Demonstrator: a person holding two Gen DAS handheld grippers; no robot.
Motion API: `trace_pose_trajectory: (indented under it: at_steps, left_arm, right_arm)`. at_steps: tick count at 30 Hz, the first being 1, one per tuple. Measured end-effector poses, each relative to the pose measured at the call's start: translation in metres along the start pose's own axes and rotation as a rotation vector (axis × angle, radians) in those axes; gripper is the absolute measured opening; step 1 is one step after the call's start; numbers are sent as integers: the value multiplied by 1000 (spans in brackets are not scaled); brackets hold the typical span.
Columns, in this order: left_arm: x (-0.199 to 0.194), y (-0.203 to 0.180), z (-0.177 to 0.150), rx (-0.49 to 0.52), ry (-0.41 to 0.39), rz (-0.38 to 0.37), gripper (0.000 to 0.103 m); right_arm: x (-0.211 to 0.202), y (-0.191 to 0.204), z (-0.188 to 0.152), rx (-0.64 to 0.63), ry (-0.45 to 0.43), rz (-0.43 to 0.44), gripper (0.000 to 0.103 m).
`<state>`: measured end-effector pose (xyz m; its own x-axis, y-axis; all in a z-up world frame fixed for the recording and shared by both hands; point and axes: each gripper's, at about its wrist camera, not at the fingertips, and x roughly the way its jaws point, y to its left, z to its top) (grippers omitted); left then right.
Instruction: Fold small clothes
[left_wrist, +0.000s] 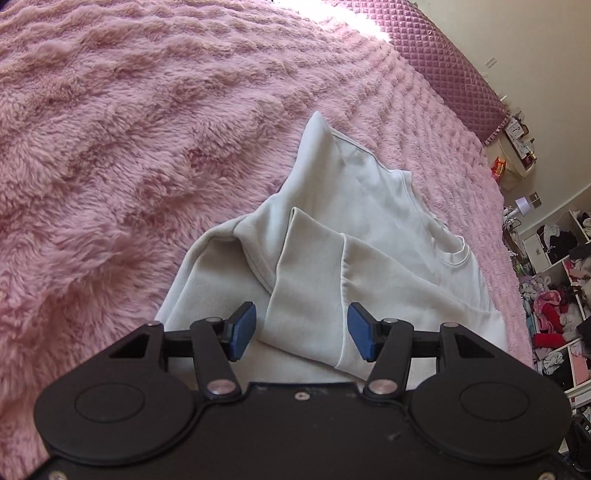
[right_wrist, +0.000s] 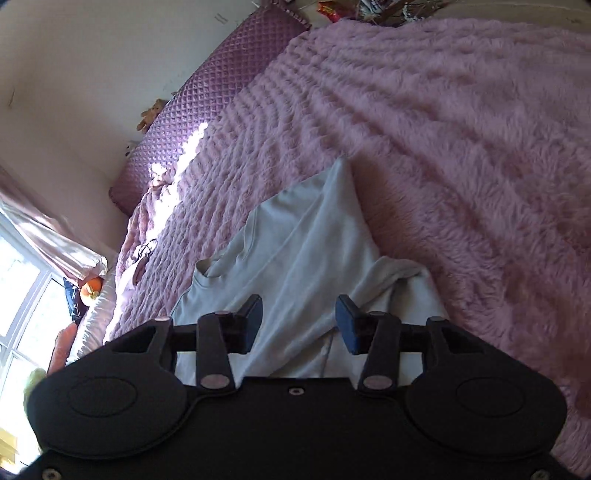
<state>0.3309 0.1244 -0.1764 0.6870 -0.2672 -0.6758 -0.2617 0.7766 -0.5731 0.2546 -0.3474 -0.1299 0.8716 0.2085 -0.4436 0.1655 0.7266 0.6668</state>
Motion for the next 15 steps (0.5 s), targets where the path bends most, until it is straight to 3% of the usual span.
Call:
trace_pose_trajectory:
  at_steps: [6, 10, 15]
  left_arm:
    - [9, -13, -3, 59, -49, 25, 47]
    - [14, -17, -2, 97, -32, 36, 47]
    - [22, -17, -2, 111, -20, 42, 47]
  right_arm:
    - [25, -34, -8, 207, -1, 0, 45]
    - [40, -52, -12, 347, -26, 30, 45]
    - [47, -53, -11, 388, -75, 21, 44]
